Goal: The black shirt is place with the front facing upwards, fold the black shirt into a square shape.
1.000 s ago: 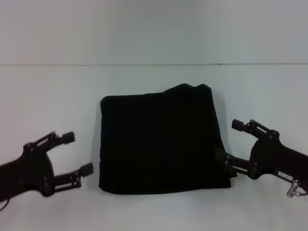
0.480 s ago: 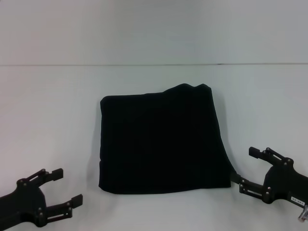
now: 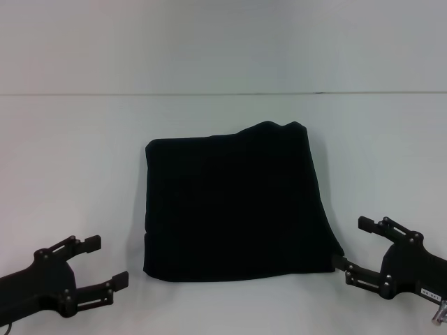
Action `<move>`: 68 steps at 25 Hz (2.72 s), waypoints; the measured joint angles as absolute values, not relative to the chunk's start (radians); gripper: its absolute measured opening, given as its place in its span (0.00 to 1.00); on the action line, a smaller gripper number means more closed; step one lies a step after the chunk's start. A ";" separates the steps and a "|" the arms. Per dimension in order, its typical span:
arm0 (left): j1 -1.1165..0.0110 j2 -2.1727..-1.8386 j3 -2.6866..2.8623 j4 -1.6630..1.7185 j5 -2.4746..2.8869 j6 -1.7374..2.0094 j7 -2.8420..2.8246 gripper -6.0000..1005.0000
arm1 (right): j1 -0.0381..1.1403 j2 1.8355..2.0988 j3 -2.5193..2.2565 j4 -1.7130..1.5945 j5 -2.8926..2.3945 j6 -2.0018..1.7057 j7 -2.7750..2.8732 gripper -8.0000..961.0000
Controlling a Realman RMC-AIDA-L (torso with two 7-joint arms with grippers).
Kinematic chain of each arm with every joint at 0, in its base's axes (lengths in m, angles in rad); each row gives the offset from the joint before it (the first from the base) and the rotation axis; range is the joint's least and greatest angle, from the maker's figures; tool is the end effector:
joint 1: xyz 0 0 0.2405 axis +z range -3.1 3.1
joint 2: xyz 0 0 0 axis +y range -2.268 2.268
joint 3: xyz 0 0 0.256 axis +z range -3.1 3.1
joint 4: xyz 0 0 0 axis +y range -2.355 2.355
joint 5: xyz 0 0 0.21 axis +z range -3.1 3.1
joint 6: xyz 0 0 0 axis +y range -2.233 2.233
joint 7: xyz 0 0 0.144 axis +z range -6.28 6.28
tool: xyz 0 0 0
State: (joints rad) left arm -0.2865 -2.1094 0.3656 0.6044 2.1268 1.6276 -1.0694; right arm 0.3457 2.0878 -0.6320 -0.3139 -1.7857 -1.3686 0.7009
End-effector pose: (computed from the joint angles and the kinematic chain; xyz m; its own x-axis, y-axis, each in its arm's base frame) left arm -0.3481 0.2409 0.0063 0.7476 0.3390 0.5711 0.5753 -0.7602 -0.3018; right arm 0.3352 0.2673 -0.0421 0.8319 -0.1585 -0.5319 -0.4390 -0.7743 -0.4558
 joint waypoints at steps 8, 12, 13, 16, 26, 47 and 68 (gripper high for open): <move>-0.287 -2.109 0.367 0.604 2.128 1.623 -1.078 0.93 | 0.345 2.089 -0.632 -0.316 -1.787 -1.376 0.701 0.93; -0.287 -2.110 0.367 0.604 2.128 1.623 -1.079 0.93 | 0.344 2.089 -0.632 -0.315 -1.787 -1.379 0.701 0.93; -0.287 -2.110 0.367 0.604 2.128 1.623 -1.079 0.93 | 0.344 2.089 -0.632 -0.315 -1.787 -1.381 0.701 0.93; -0.287 -2.111 0.367 0.604 2.128 1.624 -1.079 0.93 | 0.345 2.089 -0.631 -0.315 -1.787 -1.386 0.701 0.93; -0.294 -2.115 0.338 0.604 2.114 1.628 -1.073 0.93 | 0.346 2.090 -0.593 -0.317 -1.778 -1.410 0.701 0.93; -0.346 -2.157 -0.136 0.222 1.741 1.550 -0.573 0.93 | 0.430 2.098 -0.258 -0.031 -1.306 -1.366 0.437 0.93; -0.322 -2.165 -0.216 0.091 1.721 1.605 -0.503 0.93 | 0.455 2.097 -0.197 -0.023 -1.298 -1.340 0.380 0.93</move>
State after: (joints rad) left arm -0.3216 -2.1646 -0.2160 0.0906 1.7209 1.6047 -0.5030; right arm 0.4547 2.0972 -0.1973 -0.0226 -1.2979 -1.3396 0.3796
